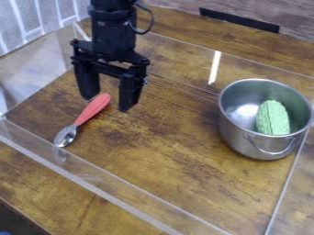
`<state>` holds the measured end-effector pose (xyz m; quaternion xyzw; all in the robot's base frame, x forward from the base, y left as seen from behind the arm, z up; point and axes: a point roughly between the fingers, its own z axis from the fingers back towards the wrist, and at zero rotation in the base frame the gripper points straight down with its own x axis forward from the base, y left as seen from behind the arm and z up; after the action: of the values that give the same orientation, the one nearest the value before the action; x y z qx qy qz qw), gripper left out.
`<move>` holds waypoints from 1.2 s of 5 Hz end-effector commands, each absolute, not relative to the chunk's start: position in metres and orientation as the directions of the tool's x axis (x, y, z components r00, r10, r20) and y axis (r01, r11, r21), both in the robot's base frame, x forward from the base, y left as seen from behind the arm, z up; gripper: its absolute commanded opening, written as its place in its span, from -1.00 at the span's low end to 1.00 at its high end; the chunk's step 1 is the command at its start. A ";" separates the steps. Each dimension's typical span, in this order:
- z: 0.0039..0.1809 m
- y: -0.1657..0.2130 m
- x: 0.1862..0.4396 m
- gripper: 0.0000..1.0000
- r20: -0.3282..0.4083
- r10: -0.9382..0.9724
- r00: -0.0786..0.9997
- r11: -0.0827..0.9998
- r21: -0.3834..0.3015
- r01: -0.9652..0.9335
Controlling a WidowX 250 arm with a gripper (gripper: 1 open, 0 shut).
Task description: Move the pink spoon to the right
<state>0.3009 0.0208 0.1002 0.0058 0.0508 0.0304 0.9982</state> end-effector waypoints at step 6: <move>0.081 0.085 0.335 1.00 -0.057 0.091 0.994 0.994 -0.054 -0.094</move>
<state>0.3281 0.0785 0.0641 -0.0342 0.0575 0.0404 0.9969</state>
